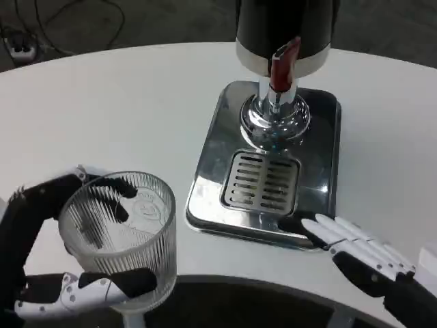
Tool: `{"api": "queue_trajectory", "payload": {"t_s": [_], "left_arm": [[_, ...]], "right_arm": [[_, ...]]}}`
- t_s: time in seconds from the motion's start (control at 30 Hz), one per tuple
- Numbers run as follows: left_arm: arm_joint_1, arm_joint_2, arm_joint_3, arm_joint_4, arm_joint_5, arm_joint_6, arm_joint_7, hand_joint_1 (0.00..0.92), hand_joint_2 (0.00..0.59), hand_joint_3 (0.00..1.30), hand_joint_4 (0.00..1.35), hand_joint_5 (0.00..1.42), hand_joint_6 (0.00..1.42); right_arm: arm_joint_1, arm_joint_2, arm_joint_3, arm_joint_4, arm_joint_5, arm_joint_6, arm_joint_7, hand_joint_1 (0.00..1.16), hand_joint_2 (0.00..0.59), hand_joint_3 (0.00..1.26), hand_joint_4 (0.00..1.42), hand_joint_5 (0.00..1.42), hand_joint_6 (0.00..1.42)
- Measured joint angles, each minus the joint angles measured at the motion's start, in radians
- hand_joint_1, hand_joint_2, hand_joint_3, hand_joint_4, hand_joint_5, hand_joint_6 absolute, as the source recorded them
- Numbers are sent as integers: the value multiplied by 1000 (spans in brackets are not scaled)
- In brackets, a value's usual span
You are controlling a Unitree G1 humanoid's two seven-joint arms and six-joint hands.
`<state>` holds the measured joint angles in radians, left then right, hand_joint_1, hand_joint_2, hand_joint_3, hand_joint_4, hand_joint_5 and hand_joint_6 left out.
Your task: Grasp the cup under the faucet to collect the drink, then remove the cup.
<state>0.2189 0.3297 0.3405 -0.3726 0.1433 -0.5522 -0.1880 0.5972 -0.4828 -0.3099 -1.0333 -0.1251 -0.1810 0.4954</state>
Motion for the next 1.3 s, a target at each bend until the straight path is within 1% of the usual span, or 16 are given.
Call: {"api": "queue_trajectory", "payload": {"t_s": [0.03,0.2,0.27,0.37,0.47,0.57,0.73,0.83,0.87,0.97,1.0,1.07,1.1,1.17,1.27,1.3], "left_arm": [[-24,8,4,27,14,-21,7,697,10,732,835,1006,1132],[-140,37,18,152,65,-57,53,696,9,731,835,1006,1135],[-218,48,18,236,105,-63,91,693,8,731,835,1006,1136],[-304,52,-4,321,167,-62,144,691,8,731,835,1006,1136],[-360,53,-25,389,226,-60,195,689,7,731,835,1006,1136],[-430,54,-64,486,301,-54,270,688,7,731,835,1006,1137],[-501,58,-119,592,361,-58,355,687,7,731,835,1009,1137],[-567,77,-168,704,410,-59,416,687,6,731,835,1011,1137],[-584,82,-178,732,417,-60,425,687,6,731,835,1011,1137],[-650,95,-232,840,450,-63,482,686,6,731,824,1012,1137],[-657,98,-238,849,454,-63,484,686,6,731,823,1012,1137],[-717,106,-283,938,471,-71,527,686,6,731,823,1012,1137],[-726,106,-287,950,478,-71,529,686,6,731,823,1012,1137],[-794,106,-335,1043,498,-75,570,686,6,731,823,1012,1137],[-845,105,-375,1111,502,-76,613,684,8,731,823,1012,1137],[-868,103,-397,1143,505,-76,641,683,8,731,823,1012,1137]], "right_arm": [[1,2,0,0,0,0,0,521,466,73,20,0,0],[-1,6,7,0,-4,-3,-2,521,466,73,20,0,0],[-3,7,9,0,-4,-4,-3,521,466,73,20,0,0],[4,11,8,0,-4,-11,-6,521,466,73,20,0,0],[17,13,1,0,-3,-23,-11,521,466,73,20,0,0],[36,12,-10,0,0,-32,-14,521,466,75,20,0,0],[44,8,-28,0,8,-35,-17,520,466,80,20,0,0],[52,4,-38,0,20,-38,-19,520,466,82,22,0,0],[56,3,-41,0,22,-39,-20,519,466,82,24,0,0],[66,0,-43,0,30,-40,-23,519,466,83,27,0,0],[66,0,-43,0,30,-40,-23,519,466,83,28,0,0],[73,-1,-44,0,31,-42,-27,519,466,83,29,0,0],[74,-2,-44,0,31,-43,-27,519,466,83,29,0,0],[80,-2,-43,0,32,-49,-31,519,466,83,29,0,0],[86,-2,-43,0,32,-51,-32,518,466,86,30,0,0],[88,-2,-43,0,31,-51,-33,518,466,87,30,0,0]]}}
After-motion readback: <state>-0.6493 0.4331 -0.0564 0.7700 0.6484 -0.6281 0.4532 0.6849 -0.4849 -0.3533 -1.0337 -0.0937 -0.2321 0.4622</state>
